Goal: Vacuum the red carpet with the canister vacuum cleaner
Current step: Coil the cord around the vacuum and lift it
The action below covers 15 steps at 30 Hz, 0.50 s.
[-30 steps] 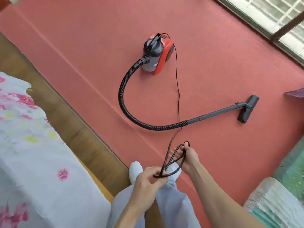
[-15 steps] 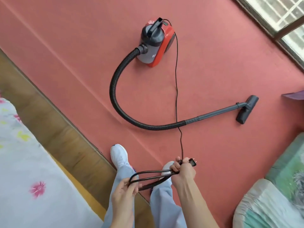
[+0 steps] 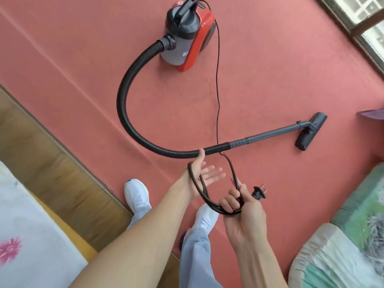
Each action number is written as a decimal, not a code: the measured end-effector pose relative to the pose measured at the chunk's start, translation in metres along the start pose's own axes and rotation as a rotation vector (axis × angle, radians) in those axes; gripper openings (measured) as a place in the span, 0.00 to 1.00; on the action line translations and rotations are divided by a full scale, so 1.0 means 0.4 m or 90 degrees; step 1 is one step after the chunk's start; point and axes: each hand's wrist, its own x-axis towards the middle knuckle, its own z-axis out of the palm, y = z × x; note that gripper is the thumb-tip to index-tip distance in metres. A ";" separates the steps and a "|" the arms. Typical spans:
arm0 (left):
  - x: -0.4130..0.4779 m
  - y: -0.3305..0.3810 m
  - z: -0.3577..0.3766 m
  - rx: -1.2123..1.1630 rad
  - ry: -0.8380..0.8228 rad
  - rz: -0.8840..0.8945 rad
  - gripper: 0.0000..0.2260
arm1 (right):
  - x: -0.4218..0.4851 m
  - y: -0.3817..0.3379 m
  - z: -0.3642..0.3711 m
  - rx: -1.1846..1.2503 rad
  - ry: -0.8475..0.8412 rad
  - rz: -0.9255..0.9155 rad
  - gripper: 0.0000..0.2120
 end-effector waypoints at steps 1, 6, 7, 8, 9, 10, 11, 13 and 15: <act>0.017 -0.005 0.021 0.026 -0.023 -0.014 0.34 | 0.000 -0.009 -0.004 0.000 -0.010 -0.001 0.13; 0.083 -0.032 0.101 0.043 -0.175 -0.056 0.32 | -0.027 -0.030 -0.030 0.031 -0.032 -0.024 0.10; 0.093 -0.036 0.115 0.018 -0.197 -0.044 0.27 | -0.035 -0.023 -0.038 0.060 -0.032 -0.027 0.10; 0.102 -0.039 0.129 -0.015 -0.194 -0.026 0.23 | -0.039 -0.014 -0.047 0.096 -0.030 -0.030 0.11; 0.113 -0.039 0.142 -0.042 -0.165 -0.003 0.20 | -0.039 -0.005 -0.056 0.136 -0.023 -0.033 0.12; 0.124 -0.041 0.148 -0.060 -0.122 0.030 0.18 | -0.032 0.000 -0.068 0.174 -0.006 -0.034 0.12; 0.131 -0.043 0.146 -0.064 -0.072 0.067 0.17 | -0.021 0.001 -0.080 0.207 0.022 -0.032 0.11; 0.128 -0.052 0.117 -0.070 0.022 0.134 0.16 | 0.013 -0.008 -0.111 0.235 0.082 -0.019 0.11; 0.115 -0.064 0.066 -0.072 0.082 0.199 0.13 | 0.052 -0.018 -0.136 0.208 0.109 -0.001 0.11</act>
